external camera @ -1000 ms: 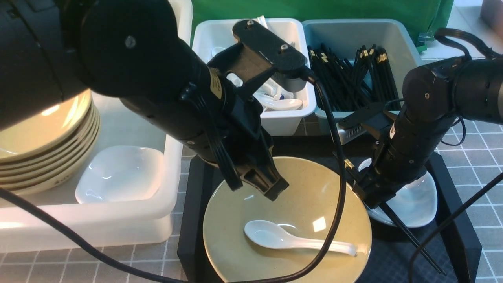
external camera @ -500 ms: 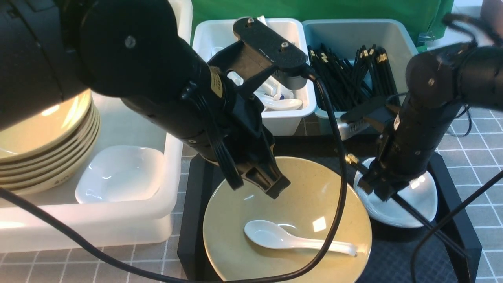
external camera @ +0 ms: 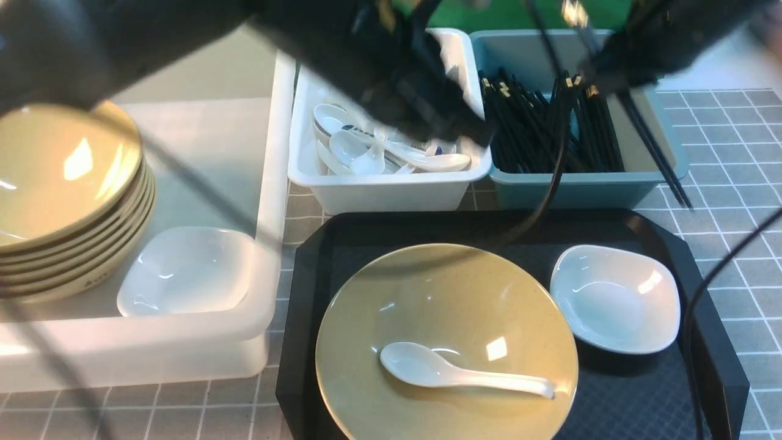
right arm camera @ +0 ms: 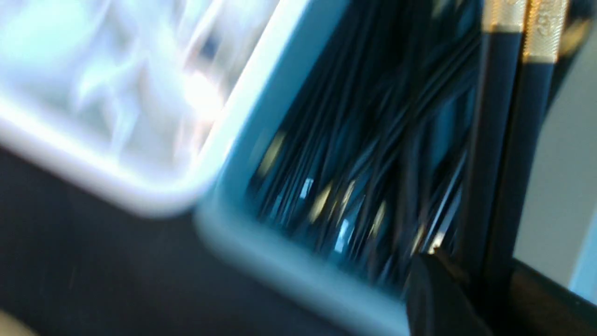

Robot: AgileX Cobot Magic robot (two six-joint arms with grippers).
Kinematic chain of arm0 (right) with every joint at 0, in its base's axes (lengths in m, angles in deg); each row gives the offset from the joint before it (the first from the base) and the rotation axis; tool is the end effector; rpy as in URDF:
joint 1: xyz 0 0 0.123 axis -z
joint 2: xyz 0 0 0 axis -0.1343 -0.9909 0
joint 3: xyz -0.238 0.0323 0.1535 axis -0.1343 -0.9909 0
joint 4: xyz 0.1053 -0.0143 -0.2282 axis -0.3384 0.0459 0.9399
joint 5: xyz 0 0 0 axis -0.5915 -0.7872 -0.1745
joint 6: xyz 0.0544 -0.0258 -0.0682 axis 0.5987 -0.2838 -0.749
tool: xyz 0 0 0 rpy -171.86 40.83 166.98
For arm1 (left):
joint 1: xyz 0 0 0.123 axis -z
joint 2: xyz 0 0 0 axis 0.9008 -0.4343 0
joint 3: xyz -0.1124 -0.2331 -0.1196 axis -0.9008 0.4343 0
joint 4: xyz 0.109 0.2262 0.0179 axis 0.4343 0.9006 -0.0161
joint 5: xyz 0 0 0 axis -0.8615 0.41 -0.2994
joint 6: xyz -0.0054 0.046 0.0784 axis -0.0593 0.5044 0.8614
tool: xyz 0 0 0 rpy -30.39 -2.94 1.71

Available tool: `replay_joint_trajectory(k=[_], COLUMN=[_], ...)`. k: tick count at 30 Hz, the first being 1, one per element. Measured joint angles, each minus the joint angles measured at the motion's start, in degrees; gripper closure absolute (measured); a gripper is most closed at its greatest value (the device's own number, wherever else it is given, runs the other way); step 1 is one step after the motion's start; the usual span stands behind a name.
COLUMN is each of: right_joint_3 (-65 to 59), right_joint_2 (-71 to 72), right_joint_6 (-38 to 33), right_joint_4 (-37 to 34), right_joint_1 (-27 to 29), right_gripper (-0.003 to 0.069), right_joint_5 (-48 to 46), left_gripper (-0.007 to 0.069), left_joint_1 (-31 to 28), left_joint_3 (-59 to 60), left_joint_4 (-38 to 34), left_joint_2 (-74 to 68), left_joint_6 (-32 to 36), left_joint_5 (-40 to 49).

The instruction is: On grey table put chopsticks spoon bowls plates into blue grey white boxes.

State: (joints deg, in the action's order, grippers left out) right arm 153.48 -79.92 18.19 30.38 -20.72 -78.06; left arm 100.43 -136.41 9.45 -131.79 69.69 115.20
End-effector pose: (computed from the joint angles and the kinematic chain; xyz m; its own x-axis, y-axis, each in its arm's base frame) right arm 0.4040 0.0937 0.3525 -0.7325 -0.2796 -0.6207 -0.3088 0.9490 -0.0632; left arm 0.3135 -0.2410 0.3688 -0.5214 0.4851 -0.7020 0.6930 0.7207 -0.0167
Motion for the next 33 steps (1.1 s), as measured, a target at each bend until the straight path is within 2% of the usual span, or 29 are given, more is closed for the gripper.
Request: replay_joint_trajectory(k=[5,9,13,16,18,19,21,23,24,25,29,33], right_joint_3=[13.9,20.1,23.1,24.4,24.4,24.4,24.5,25.5,26.1,26.1,26.6,23.1], right_joint_2=[-10.2,-16.9,-21.8,-26.5,-28.5,-28.5,-28.8,-27.8,-26.6,-26.4,-20.3,-11.4], right_joint_6=[7.8,11.5,12.1,12.6,13.3,13.4,14.0,11.5,7.6,7.0,-3.4,-6.9], right_joint_4=[-0.2,-0.2,-0.1,-0.1,-0.3,-0.3,-0.3,-0.7,-1.6,-1.7,-4.9,-7.0], right_joint_1=[1.2,1.6,2.3,3.4,4.3,4.3,4.6,4.8,4.7,4.6,3.4,0.8], right_gripper=[0.0508,0.0508,0.0505,0.0455,0.036,0.0351,0.0266,0.0188,0.0161,0.0158,0.0135,0.0133], right_joint_5=[6.6,11.3,13.6,13.8,11.1,10.8,5.6,-1.0,-5.5,-6.7,-15.3,-16.2], left_gripper=[0.064,0.064,0.064,0.064,0.064,0.064,0.064,0.064,0.064,0.064,0.064,0.064], left_joint_1=[-0.6,-0.6,-0.6,-0.6,-0.6,-0.6,-0.6,-0.6,-0.6,-0.6,-0.6,-0.6], left_joint_3=[-11.9,-13.5,-13.7,-13.7,-13.7,-13.7,-13.2,-11.0,-9.4,-8.8,-0.3,9.5], left_joint_4=[1.3,1.8,3.9,6.2,7.1,7.1,8.0,8.7,8.9,8.9,9.1,9.1], left_joint_2=[-4.9,-5.0,-5.0,-5.0,-5.0,-5.0,-4.5,-2.3,-0.5,0.2,8.7,17.7], left_joint_6=[0.0,0.1,0.1,0.1,0.1,0.1,0.1,0.1,0.1,0.1,0.1,-1.3], left_joint_5=[-2.4,-4.3,-3.7,-0.7,2.7,3.0,5.8,8.6,9.7,10.0,11.3,11.8])
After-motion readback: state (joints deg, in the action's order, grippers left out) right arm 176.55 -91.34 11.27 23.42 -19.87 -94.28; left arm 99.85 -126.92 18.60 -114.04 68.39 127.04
